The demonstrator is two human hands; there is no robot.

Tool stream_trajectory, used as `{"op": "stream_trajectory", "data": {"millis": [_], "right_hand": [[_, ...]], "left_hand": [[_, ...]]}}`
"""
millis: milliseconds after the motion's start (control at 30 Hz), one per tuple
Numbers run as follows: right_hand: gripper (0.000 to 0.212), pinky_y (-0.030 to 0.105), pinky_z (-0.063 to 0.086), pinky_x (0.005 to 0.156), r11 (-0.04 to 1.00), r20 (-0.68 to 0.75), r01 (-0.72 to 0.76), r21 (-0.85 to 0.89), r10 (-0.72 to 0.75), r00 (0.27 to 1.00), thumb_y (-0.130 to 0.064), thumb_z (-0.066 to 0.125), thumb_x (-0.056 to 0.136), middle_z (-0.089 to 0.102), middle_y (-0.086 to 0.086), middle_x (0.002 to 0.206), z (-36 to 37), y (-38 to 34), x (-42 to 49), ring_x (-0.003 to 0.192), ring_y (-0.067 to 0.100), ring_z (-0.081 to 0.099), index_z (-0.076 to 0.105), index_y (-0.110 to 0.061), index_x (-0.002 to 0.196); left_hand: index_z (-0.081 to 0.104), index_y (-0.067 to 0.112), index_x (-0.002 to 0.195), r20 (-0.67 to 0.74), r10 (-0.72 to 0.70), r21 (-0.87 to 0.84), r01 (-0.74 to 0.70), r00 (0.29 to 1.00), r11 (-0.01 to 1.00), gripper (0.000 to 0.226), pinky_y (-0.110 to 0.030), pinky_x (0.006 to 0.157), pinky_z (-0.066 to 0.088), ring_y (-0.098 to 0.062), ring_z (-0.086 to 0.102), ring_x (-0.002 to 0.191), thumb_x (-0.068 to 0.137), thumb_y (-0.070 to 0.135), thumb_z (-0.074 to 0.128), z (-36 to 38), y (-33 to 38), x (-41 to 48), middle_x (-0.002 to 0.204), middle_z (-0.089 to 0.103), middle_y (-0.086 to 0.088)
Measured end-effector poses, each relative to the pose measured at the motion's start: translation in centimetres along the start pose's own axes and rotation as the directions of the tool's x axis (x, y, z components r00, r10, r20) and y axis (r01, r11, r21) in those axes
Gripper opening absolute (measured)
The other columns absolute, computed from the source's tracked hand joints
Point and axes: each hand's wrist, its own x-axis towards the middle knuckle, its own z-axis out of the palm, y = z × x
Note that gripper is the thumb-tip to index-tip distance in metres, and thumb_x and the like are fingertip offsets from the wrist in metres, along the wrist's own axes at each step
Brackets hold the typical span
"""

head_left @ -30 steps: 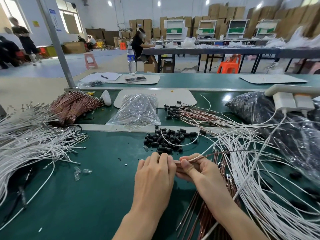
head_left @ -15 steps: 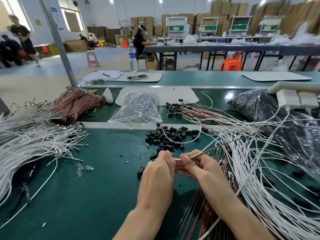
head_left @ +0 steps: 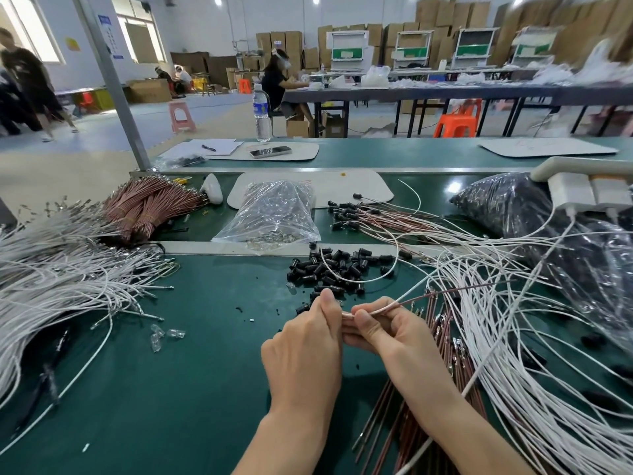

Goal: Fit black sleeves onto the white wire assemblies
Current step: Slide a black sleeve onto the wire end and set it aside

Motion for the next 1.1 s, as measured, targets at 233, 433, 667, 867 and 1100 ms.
{"op": "stream_trajectory", "data": {"millis": [233,433,667,867,1100], "right_hand": [[0.010,0.021,0.059,0.078,1.000,0.023,-0.006,-0.001,0.006,1.000,-0.002,0.054,0.099,0.079,0.010,0.094,0.2,0.1,0.0,0.093,0.022,0.076,0.060,0.006,0.098],[0.010,0.022,0.059,0.077,0.999,0.000,-0.003,-0.042,0.003,1.000,-0.005,0.055,0.099,0.079,0.008,0.092,-0.1,0.2,0.0,0.091,0.020,0.076,0.063,0.000,0.096],[0.010,0.020,0.058,0.073,0.999,-0.011,-0.041,-0.004,0.041,0.999,-0.005,0.054,0.099,0.079,0.006,0.089,-0.2,0.2,0.1,0.088,0.019,0.077,0.062,-0.002,0.094],[0.022,0.021,0.059,0.076,0.998,0.011,-0.057,0.027,0.056,0.998,-0.021,0.063,0.090,0.079,0.010,0.095,-0.3,0.0,0.2,0.093,0.022,0.076,0.064,-0.001,0.099],[0.019,0.022,0.059,0.077,0.983,-0.136,0.045,0.176,-0.021,0.990,-0.030,0.072,0.081,0.077,0.014,0.103,-1.7,-1.8,0.3,0.096,0.027,0.075,0.079,-0.020,0.096]], "left_hand": [[0.041,0.026,0.084,0.045,0.005,-0.049,-0.003,0.999,0.999,0.059,-0.033,0.060,0.038,-0.027,0.068,0.070,0.091,0.048,-0.014,0.0,-0.2,0.2,0.069,0.065,-0.003],[0.040,0.024,0.079,0.047,0.030,-0.023,-0.029,0.998,0.999,0.039,-0.032,0.054,0.032,-0.029,0.066,0.065,0.106,0.034,0.013,0.0,-0.3,0.4,0.064,0.061,-0.001],[0.034,0.023,0.064,0.019,0.069,-0.181,-0.064,0.997,0.981,0.046,-0.032,0.052,0.030,-0.025,0.043,0.049,0.100,0.038,0.010,0.2,-0.4,0.5,0.049,0.034,0.008],[0.031,0.027,0.061,-0.011,0.064,-0.274,-0.064,0.998,0.960,0.048,-0.033,0.054,0.032,-0.023,0.044,0.050,0.097,0.047,0.006,0.5,-0.8,0.4,0.049,0.039,0.007],[0.035,0.027,0.063,-0.143,-0.036,-0.491,-0.040,0.989,0.870,0.049,-0.024,0.045,0.028,-0.011,0.032,0.043,0.104,0.052,0.027,-0.6,-1.6,0.8,0.045,0.037,0.010]]}}
